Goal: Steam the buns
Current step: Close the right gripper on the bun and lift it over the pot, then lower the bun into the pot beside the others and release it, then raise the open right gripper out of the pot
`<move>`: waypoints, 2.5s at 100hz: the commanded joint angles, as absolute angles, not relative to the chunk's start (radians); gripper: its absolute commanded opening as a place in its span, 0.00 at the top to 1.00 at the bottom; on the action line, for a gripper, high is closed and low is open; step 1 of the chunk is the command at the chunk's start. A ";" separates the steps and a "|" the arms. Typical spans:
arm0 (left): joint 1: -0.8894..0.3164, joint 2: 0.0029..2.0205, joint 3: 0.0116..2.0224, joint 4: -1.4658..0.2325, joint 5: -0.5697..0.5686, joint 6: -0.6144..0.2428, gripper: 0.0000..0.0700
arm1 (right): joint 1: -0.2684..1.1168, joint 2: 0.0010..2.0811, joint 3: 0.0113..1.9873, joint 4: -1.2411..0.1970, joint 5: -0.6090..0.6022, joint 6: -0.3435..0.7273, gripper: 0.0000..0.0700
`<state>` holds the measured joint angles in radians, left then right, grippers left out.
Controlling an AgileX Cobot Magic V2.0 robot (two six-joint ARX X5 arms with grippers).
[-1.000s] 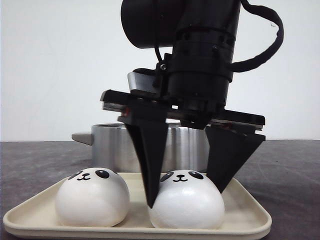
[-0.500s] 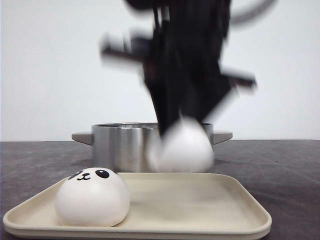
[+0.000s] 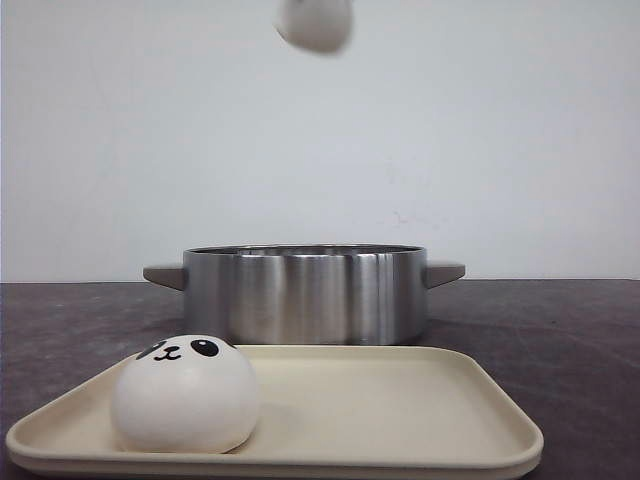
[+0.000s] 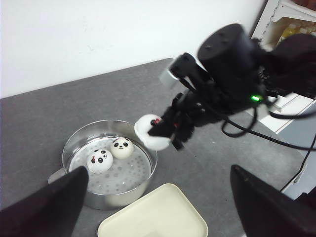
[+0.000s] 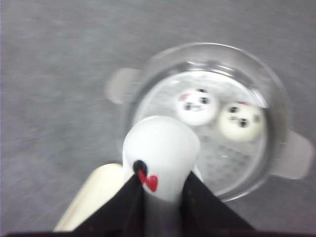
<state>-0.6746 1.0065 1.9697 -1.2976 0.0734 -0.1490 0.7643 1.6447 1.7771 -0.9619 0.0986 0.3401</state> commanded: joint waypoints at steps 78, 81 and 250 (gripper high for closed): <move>-0.682 1.014 1.990 -1.309 -0.009 -0.132 0.21 | 0.657 2.024 1.788 -0.907 0.027 0.274 0.99; -0.682 1.014 1.990 -1.314 -0.009 -0.132 0.21 | 0.657 2.024 1.788 -0.904 0.027 0.274 0.99; -0.682 1.021 1.988 -1.441 -0.023 -0.131 0.21 | 0.619 2.027 1.788 -0.960 0.030 0.246 0.28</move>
<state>-0.6746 1.0096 1.9697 -1.4174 -0.0208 -0.1444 0.6132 2.0022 1.7718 -0.9756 0.0269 0.2581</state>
